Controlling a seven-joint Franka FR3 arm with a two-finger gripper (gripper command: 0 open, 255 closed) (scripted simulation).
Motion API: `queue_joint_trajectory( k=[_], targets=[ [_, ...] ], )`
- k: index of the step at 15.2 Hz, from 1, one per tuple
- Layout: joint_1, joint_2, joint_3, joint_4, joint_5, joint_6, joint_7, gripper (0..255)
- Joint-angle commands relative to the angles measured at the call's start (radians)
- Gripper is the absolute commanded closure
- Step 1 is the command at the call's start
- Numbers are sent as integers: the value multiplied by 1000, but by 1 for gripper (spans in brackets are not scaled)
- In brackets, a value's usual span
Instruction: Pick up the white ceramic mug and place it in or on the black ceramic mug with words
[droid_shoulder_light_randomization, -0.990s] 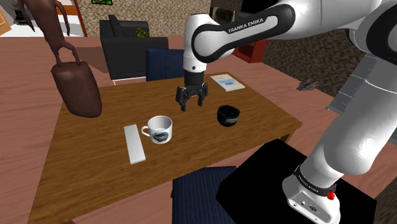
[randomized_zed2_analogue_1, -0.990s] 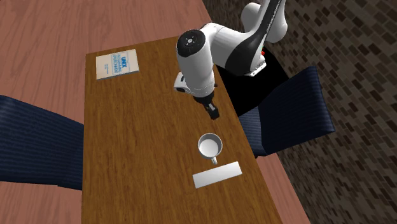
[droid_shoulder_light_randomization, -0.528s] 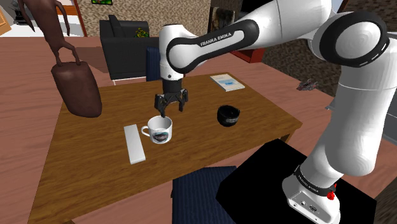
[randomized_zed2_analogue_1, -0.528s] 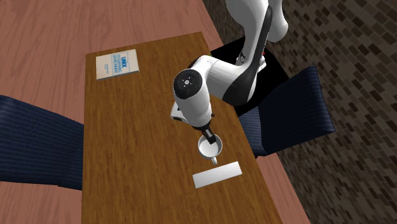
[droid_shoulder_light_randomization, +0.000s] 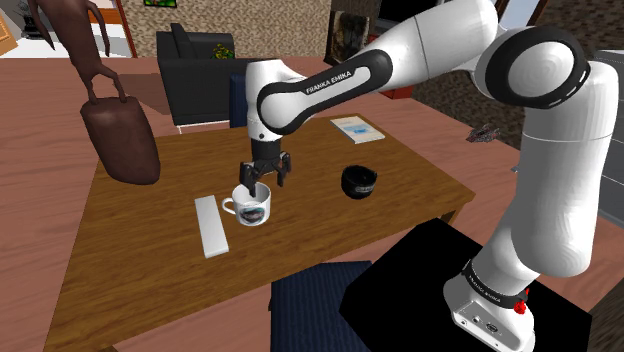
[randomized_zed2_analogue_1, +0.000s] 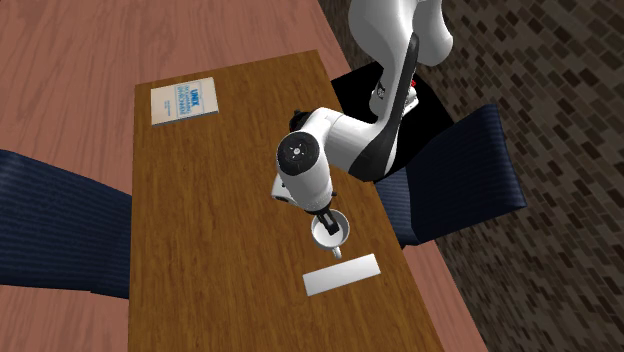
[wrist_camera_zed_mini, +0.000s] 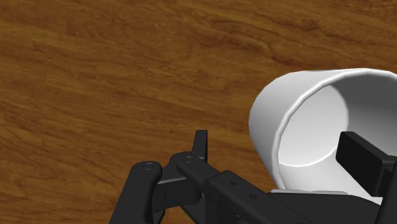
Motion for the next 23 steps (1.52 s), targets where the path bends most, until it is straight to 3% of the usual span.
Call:
queue_joint_trajectory(
  k=[1,8,9,18,23],
  targets=[
    [1,5,0,-6,-1,11,1,0],
    [1,5,0,-6,-1,11,1,0],
    [1,5,0,-6,-1,11,1,255],
    [1,5,0,-6,-1,11,1,255],
    [-1,-23,3,25,5,-46,2,255]
  ],
)
